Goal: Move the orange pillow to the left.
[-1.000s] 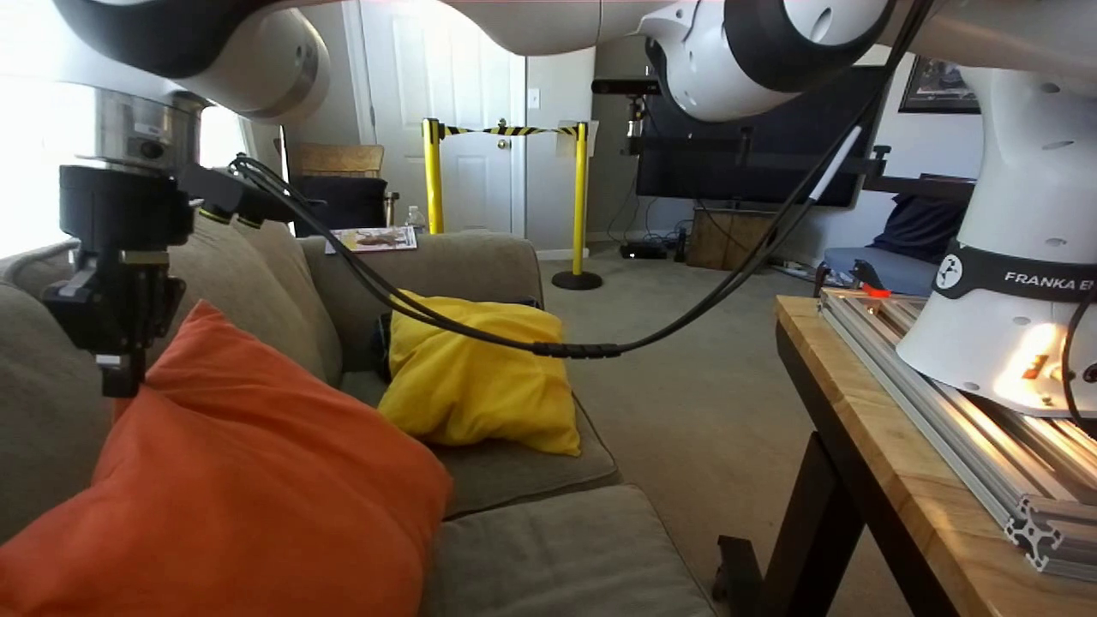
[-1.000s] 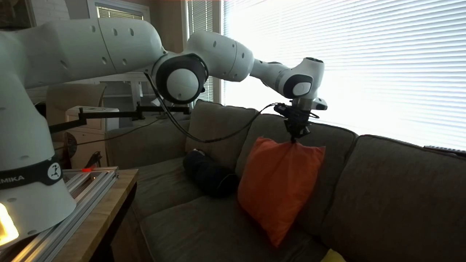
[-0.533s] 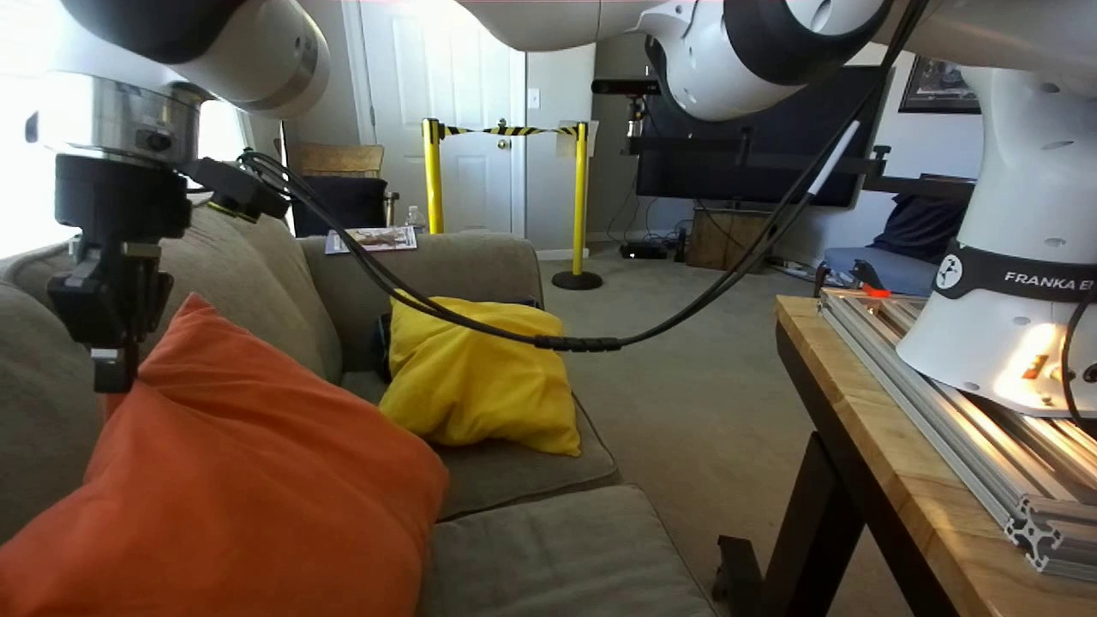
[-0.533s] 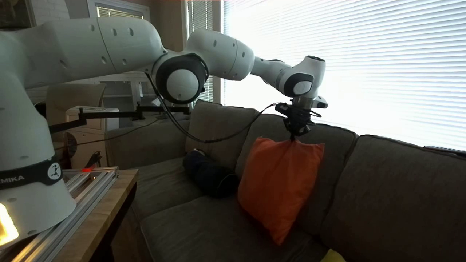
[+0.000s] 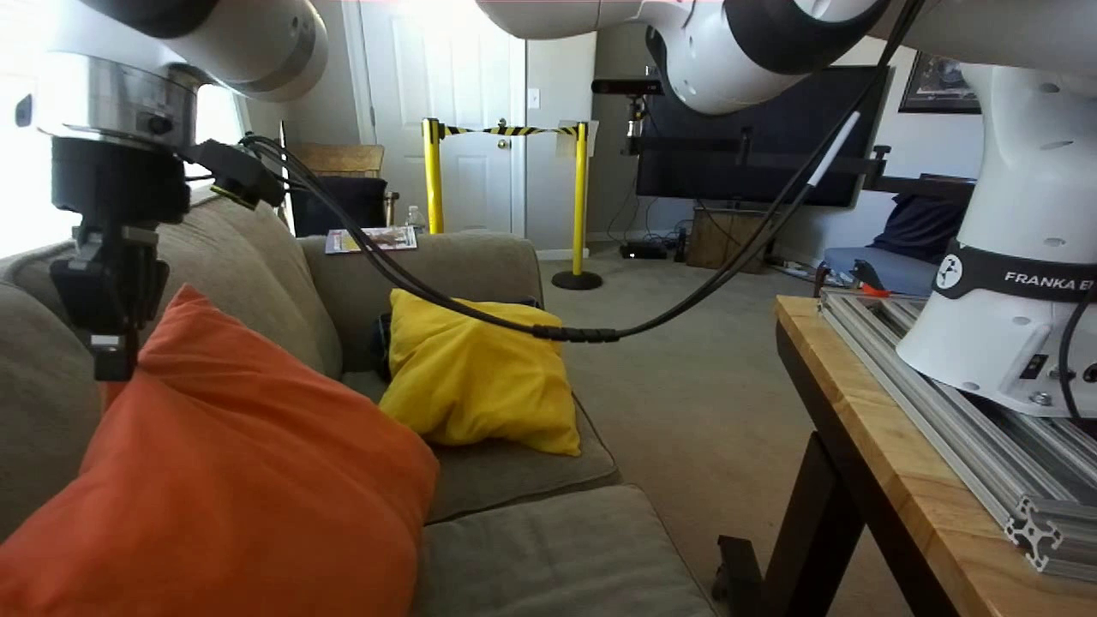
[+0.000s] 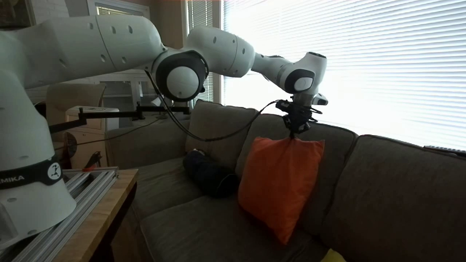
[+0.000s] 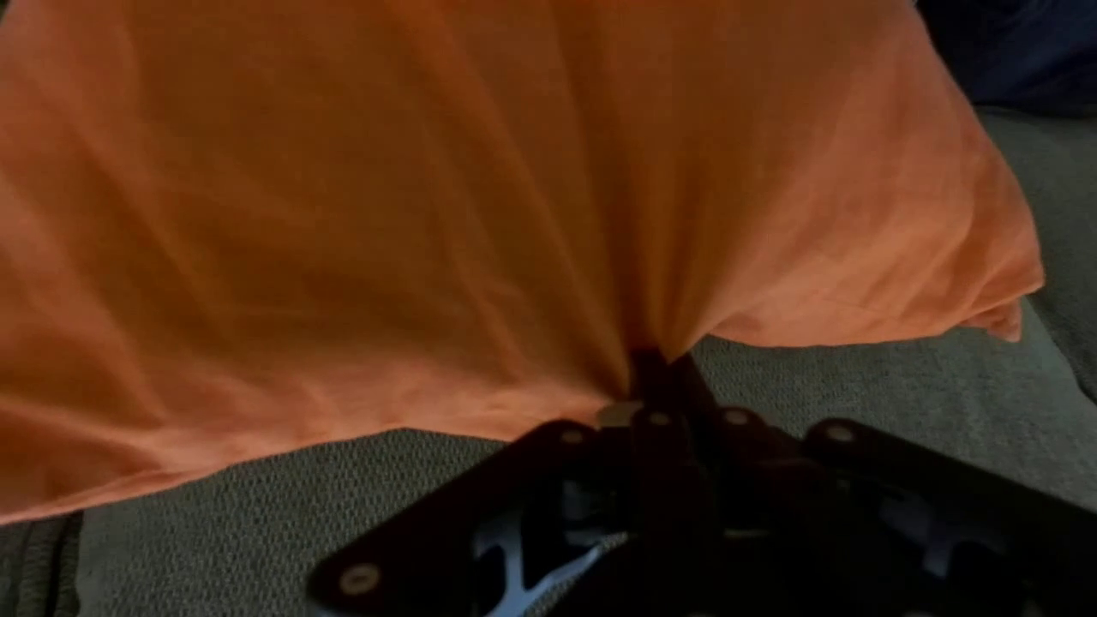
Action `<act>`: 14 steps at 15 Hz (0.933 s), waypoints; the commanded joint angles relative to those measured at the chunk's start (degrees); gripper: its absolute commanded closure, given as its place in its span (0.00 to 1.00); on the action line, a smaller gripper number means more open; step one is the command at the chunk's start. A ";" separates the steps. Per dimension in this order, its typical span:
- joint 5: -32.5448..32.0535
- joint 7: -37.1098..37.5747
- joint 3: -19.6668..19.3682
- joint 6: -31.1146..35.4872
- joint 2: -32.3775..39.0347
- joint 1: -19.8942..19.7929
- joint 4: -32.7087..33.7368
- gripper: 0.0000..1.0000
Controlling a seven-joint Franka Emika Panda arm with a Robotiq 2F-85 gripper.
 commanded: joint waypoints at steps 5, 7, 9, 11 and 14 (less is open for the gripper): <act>1.09 4.54 -0.51 -0.29 -0.84 -0.86 -0.91 0.45; 0.91 6.14 -0.80 -0.19 -1.09 -0.62 -0.84 0.31; 0.81 7.41 -1.02 -0.09 -1.27 -0.41 -0.74 0.17; 0.76 8.74 -1.23 -0.04 -1.46 -0.19 -0.39 0.02; 0.32 11.07 -1.99 0.83 -2.31 0.27 0.00 0.00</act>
